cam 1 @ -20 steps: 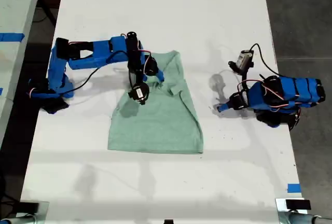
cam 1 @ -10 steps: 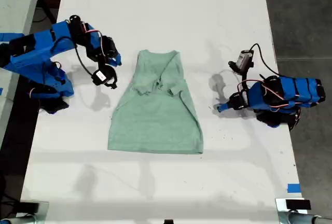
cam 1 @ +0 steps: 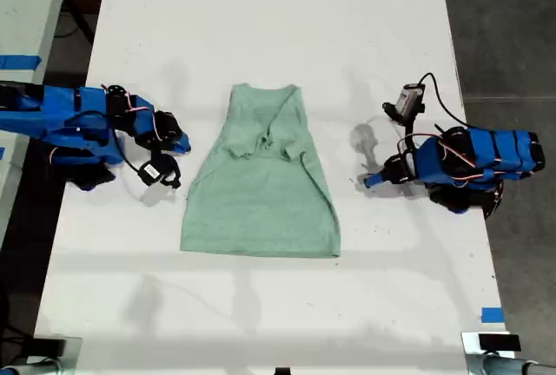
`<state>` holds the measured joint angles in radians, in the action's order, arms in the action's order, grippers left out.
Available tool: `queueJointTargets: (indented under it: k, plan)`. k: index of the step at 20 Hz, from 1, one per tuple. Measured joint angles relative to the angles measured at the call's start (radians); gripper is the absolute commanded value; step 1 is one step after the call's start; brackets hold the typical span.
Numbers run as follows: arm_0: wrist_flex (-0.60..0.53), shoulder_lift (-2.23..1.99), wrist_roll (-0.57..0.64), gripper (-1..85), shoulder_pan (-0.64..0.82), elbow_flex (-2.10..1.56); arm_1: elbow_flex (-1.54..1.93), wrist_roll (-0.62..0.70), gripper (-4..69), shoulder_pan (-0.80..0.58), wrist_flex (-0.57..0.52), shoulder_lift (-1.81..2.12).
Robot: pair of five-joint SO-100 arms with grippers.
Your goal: Fold t shirt
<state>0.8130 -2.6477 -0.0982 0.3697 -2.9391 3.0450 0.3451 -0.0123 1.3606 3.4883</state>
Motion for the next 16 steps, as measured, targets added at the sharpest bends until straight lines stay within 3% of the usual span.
queueJointTargets:
  k: [2,5,16]
  plan:
    - [0.005,-0.218,0.0,-0.3,0.002,-0.118,0.0,0.0,4.9,0.0,0.0,0.0]
    - [0.206,-0.735,0.012,-0.3,-0.003,-0.279,0.0,0.0,4.7,-0.002,0.0,0.0]
    - [0.216,-0.931,-0.044,2.3,-0.038,-0.304,0.0,0.0,4.7,-0.002,0.0,0.0]
